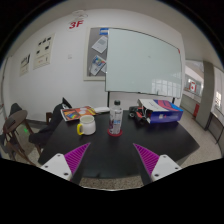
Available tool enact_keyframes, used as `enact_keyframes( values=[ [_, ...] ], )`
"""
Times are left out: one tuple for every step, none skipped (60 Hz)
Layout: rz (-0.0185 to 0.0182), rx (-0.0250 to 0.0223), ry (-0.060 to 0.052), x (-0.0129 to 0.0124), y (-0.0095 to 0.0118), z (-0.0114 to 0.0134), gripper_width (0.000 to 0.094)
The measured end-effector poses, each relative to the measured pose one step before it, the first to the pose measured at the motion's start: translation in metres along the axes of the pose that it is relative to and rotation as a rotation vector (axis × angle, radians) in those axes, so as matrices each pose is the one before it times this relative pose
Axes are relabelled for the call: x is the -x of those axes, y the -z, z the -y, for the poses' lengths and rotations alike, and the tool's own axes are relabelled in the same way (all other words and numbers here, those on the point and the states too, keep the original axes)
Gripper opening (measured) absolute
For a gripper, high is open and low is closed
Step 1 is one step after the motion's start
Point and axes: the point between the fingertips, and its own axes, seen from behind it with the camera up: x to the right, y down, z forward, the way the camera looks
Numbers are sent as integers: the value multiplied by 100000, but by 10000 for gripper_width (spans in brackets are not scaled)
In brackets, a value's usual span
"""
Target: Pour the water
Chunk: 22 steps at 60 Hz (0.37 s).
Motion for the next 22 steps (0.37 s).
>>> enact_keyframes(
  values=[
    [32,-47,152,75,726,-117,843],
    [-64,-63,105,49,672,-91,842],
    [-138,39,101,47,666,-95,842],
    [-140,87,114,37,630,-63,843],
    [-50,-40,181,11,639,-54,841],
    [117,-397,105,47,543,18,842],
    [274,-441,-154,12,410,73,841],
    [290,-519,-307,65,404,52,841],
    [245,-314,-406,4,370,31,841],
    [35,-196,-362,-52,381,11,841],
    [-197,-309,-212,-75,353,54,841],
    [-395,-441,-97,-108,303,51,843],
    [-442,-438,44,-127,302,50,842],
    [-479,-322,139,-134,276,60,843],
    [-423,-116,232,-111,274,18,844],
    [-209,-107,233,-181,270,120,843],
    [-94,-365,241,-40,202,61,842],
    [-103,-189,186,-10,202,56,842],
    [-130,62,154,-13,156,35,841],
    [-146,97,130,-19,112,6,842],
    [-26,30,43,25,85,-5,844],
    [107,-78,-154,-10,42,20,843]
  ],
)
